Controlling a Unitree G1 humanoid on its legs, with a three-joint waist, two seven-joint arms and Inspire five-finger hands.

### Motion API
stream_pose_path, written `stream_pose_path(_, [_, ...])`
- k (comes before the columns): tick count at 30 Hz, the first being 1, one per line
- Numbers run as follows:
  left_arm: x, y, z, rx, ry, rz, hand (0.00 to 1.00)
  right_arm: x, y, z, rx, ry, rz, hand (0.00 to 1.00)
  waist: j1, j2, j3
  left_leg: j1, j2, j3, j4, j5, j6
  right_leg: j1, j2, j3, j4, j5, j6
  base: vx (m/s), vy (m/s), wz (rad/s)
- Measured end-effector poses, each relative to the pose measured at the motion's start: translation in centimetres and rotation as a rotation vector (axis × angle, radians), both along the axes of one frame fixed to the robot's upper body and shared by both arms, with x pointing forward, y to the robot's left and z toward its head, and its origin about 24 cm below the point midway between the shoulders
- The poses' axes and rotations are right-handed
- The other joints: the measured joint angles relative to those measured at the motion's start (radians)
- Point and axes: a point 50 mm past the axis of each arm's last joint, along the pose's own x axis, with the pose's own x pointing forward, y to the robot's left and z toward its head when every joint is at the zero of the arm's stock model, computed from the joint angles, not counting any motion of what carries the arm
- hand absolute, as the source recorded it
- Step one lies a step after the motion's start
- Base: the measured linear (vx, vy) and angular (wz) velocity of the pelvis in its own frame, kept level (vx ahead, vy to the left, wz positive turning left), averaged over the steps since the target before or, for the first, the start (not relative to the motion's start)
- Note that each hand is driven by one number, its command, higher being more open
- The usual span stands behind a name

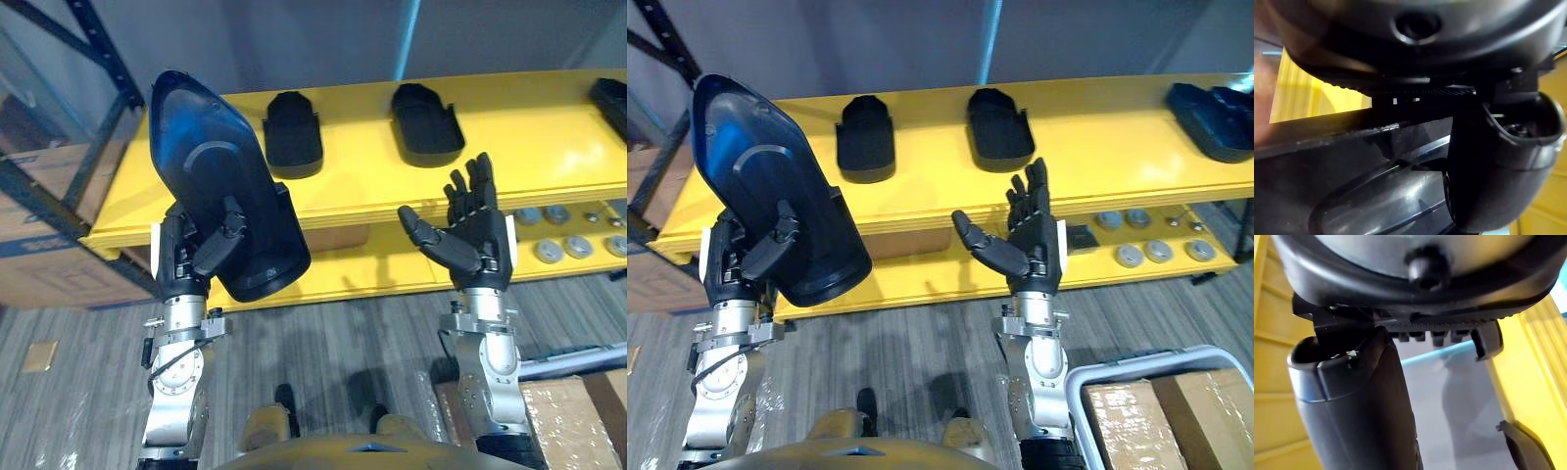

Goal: Walk over and take three plastic housings, then place them on the shelf

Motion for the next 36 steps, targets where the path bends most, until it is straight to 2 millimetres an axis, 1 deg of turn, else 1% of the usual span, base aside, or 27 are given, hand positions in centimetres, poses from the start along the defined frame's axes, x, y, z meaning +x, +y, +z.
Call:
stream_pose_path(1, [0.0, 0.0, -0.1, 0.0, 0.004, -0.002, 0.0, 0.2, -0.3, 0.3, -0.007, -0.013, -0.005, 1.0, 0.0, 0.005, 0.0, 0.0, 0.028, -0.02, 0.038, -0.004, -0.025, -0.004, -0.02, -0.001, 0.019, -0.008, 0.022, -0.08, 0.313, 0.14])
stream_pose_path(2, [0.1, -0.1, -0.2, -0.001, 0.008, -0.014, 0.0, 0.5, -0.5, 0.7, -0.005, -0.03, -0.002, 1.0, -0.003, 0.017, -0.007, 0.017, 0.053, -0.04, 0.03, -0.014, -0.062, -0.018, -0.042, 0.002, 0.044, -0.013, 0.049, -0.06, 0.29, 0.08])
stream_pose_path(3, [0.2, -0.2, -0.3, 0.003, 0.008, -0.028, 0.0, 0.6, -0.7, 0.9, 0.002, -0.037, 0.0, 1.0, -0.003, 0.024, -0.011, 0.031, 0.053, -0.044, 0.009, -0.032, -0.117, -0.029, -0.057, 0.011, 0.06, -0.015, 0.066, -0.06, 0.506, -0.05])
stream_pose_path(4, [0.6, -0.2, -0.2, 0.023, 0.005, -0.057, 0.0, 1.0, -0.7, 0.8, 0.02, -0.037, -0.015, 1.0, 0.0, 0.008, -0.003, 0.053, 0.003, -0.017, -0.013, -0.058, -0.122, -0.042, -0.114, 0.037, 0.08, -0.009, 0.077, -0.04, 0.366, -0.13])
stream_pose_path(5, [0.7, -0.2, -0.2, 0.029, 0.007, -0.063, 0.0, 1.1, -0.6, 0.6, 0.031, -0.029, -0.02, 1.0, 0.002, 0.001, 0.0, 0.057, -0.011, -0.007, -0.015, -0.059, -0.114, -0.043, -0.126, 0.046, 0.078, -0.003, 0.075, -0.08, 0.498, -0.23])
stream_pose_path(6, [1.0, -0.1, -0.5, 0.041, 0.018, -0.079, 0.0, 1.2, 0.0, -0.6, 0.072, 0.017, -0.032, 1.0, 0.009, -0.017, 0.01, 0.05, -0.041, 0.014, 0.005, -0.087, -0.084, -0.047, -0.152, 0.054, 0.061, 0.048, 0.059, -0.12, 0.351, -0.43])
stream_pose_path(7, [1.1, 0.1, -0.8, 0.052, 0.039, -0.079, 0.0, 1.2, 1.0, -1.8, 0.098, 0.072, -0.016, 1.0, 0.028, -0.018, 0.01, 0.049, -0.035, 0.046, 0.005, -0.101, -0.058, -0.065, -0.148, 0.041, 0.042, 0.115, 0.019, -0.12, 0.331, -0.55])
stream_pose_path(8, [1.0, 0.3, -0.9, 0.061, 0.047, -0.073, 0.0, 1.3, 1.6, -2.3, 0.107, 0.094, 0.002, 1.0, 0.037, -0.02, 0.01, 0.051, -0.034, 0.061, -0.007, -0.099, -0.051, -0.074, -0.144, 0.028, 0.039, 0.12, 0.007, -0.1, 0.293, -0.52])
stream_pose_path(9, [1.0, 0.8, -0.8, 0.074, 0.052, -0.063, 0.0, 1.1, 2.6, -2.8, 0.114, 0.118, 0.032, 1.0, 0.033, -0.022, 0.011, 0.052, -0.036, 0.069, -0.036, -0.086, -0.036, -0.072, -0.107, 0.028, 0.042, 0.111, 0.016, -0.05, 0.223, -0.3])
stream_pose_path(10, [1.1, 1.1, -0.7, 0.078, 0.045, -0.062, 0.0, 1.1, 3.0, -2.9, 0.114, 0.12, 0.049, 1.0, 0.03, -0.027, 0.008, 0.055, -0.041, 0.069, -0.072, -0.066, -0.031, -0.064, -0.056, 0.028, 0.032, 0.081, 0.018, -0.03, 0.196, -0.11])
stream_pose_path(11, [1.2, 1.1, -0.5, 0.081, 0.039, -0.06, 0.0, 1.0, 3.1, -2.8, 0.106, 0.116, 0.051, 1.0, 0.025, -0.027, 0.008, 0.055, -0.046, 0.066, -0.091, -0.055, -0.028, -0.055, -0.032, 0.026, 0.018, 0.065, 0.013, -0.02, 0.157, 0.07])
stream_pose_path(12, [1.5, 1.1, -0.1, 0.089, 0.023, -0.066, 0.0, 0.8, 2.8, -2.6, 0.09, 0.108, 0.038, 1.0, 0.019, -0.034, 0.003, 0.055, -0.069, 0.058, -0.132, -0.029, -0.023, -0.036, -0.002, 0.024, -0.02, 0.034, 0.002, 0.0, 0.114, 0.2])
stream_pose_path(13, [2.0, 0.8, 0.2, 0.092, 0.011, -0.079, 0.0, 0.7, 2.4, -2.5, 0.078, 0.103, 0.022, 1.0, 0.017, -0.038, 0.001, 0.055, -0.087, 0.054, -0.155, -0.012, -0.014, -0.022, 0.004, 0.023, -0.053, 0.021, -0.016, 0.03, 0.121, 0.34])
stream_pose_path(14, [2.6, 0.4, 0.7, 0.091, -0.004, -0.093, 0.0, 0.6, 1.8, -2.3, 0.079, 0.097, -0.003, 1.0, 0.007, -0.034, 0.003, 0.054, -0.108, 0.047, -0.177, 0.013, -0.007, -0.018, -0.007, 0.018, -0.066, 0.023, -0.014, 0.04, 0.078, 0.3])
stream_pose_path(16, [2.8, -0.1, 0.9, 0.088, -0.012, -0.107, 0.0, 0.6, 1.5, -2.3, 0.079, 0.098, -0.016, 1.0, -0.004, -0.033, 0.002, 0.058, -0.115, 0.043, -0.183, 0.036, 0.008, -0.018, -0.012, 0.019, -0.058, 0.023, -0.014, 0.03, 0.034, 0.17])
stream_pose_path(19, [2.9, -0.8, 0.6, 0.081, 0.006, -0.13, 0.0, 0.7, 1.3, -2.3, 0.045, 0.109, -0.048, 1.0, -0.008, -0.034, 0.001, 0.073, -0.112, 0.046, -0.204, 0.047, 0.005, -0.024, -0.009, 0.022, -0.044, 0.021, -0.016, 0.01, -0.019, -0.04])
stream_pose_path(20, [2.9, -0.9, 0.6, 0.076, 0.009, -0.136, 0.0, 0.7, 1.2, -2.3, 0.046, 0.112, -0.056, 1.0, -0.008, -0.035, 0.001, 0.082, -0.112, 0.051, -0.222, 0.055, 0.003, -0.024, -0.008, 0.022, -0.044, 0.016, -0.023, 0.0, -0.034, -0.04])
stream_pose_path(21, [2.9, -1.2, 0.4, -0.009, 0.003, -0.138, 0.0, 0.3, -0.2, -2.3, 0.033, 0.135, -0.096, 1.0, -0.036, -0.009, -0.015, 0.164, -0.107, 0.069, -0.406, 0.164, -0.011, -0.042, 0.013, 0.034, -0.03, 0.016, -0.014, 0.0, 0.0, 0.0])
stream_pose_path(27, [2.8, -1.2, 0.3, -0.01, 0.008, -0.138, 0.0, 0.1, -0.3, -2.6, 0.033, 0.147, -0.101, 1.0, -0.035, -0.009, -0.015, 0.165, -0.106, 0.069, -0.406, 0.164, -0.011, -0.041, 0.013, 0.034, -0.03, 0.016, -0.014, 0.0, 0.0, 0.0])
stream_pose_path(34, [1.8, -0.6, -0.9, -0.048, 0.057, -0.128, 0.0, -1.4, -2.0, -4.2, 0.036, 0.246, -0.169, 1.0, -0.035, -0.008, -0.016, 0.181, -0.108, 0.063, -0.431, 0.177, -0.011, -0.024, 0.013, 0.014, -0.037, 0.015, -0.013, 0.0, 0.006, 0.05])
stream_pose_path(36, [1.8, -0.4, -1.1, -0.048, 0.072, -0.119, 0.0, -1.9, -2.5, -4.6, 0.042, 0.278, -0.186, 1.0, -0.034, -0.006, -0.017, 0.179, -0.108, 0.046, -0.434, 0.179, -0.014, -0.009, 0.013, -0.01, -0.046, 0.016, -0.012, 0.0, 0.009, 0.23])
